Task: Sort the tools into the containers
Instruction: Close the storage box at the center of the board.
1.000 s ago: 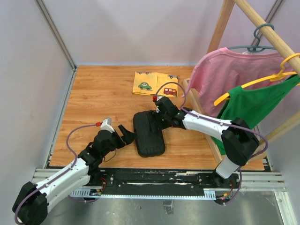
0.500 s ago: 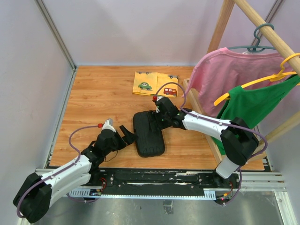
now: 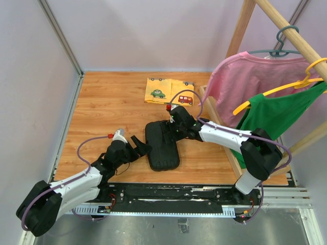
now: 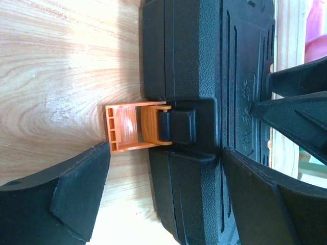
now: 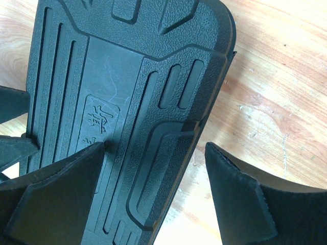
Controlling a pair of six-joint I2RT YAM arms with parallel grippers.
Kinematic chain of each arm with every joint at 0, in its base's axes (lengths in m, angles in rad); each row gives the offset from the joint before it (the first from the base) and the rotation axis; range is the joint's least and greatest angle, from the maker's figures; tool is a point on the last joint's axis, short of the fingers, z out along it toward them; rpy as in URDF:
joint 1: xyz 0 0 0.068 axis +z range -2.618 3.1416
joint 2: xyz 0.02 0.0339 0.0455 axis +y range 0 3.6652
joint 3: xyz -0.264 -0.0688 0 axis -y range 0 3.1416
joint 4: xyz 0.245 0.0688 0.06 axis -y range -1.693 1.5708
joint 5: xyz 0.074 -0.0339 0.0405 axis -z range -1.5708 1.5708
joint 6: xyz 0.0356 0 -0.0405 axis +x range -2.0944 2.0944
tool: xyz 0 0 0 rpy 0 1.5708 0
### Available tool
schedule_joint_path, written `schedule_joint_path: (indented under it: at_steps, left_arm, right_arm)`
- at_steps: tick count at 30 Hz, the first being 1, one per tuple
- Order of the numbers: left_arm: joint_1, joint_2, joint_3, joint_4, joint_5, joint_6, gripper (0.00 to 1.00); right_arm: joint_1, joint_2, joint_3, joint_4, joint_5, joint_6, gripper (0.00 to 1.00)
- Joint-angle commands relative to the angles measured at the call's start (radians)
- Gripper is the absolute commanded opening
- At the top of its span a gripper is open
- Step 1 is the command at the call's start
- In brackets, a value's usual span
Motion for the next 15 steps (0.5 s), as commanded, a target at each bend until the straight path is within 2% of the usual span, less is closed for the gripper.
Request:
schedule_joint_path:
  at_steps: [1, 8, 15]
  left_arm:
    - [-0.003, -0.022, -0.004, -0.021, 0.019, 0.029, 0.88]
    - [-0.003, -0.088, 0.017, -0.073, 0.013, 0.069, 0.67]
    - [-0.004, -0.098, 0.023, -0.065, 0.018, 0.072, 0.53]
  right_arm:
    - [0.025, 0.046, -0.047, -0.080, 0.002, -0.028, 0.81]
    - [0.022, 0.043, -0.040, -0.119, 0.075, -0.039, 0.81]
    - [0.022, 0.051, -0.038, -0.118, 0.065, -0.036, 0.81]
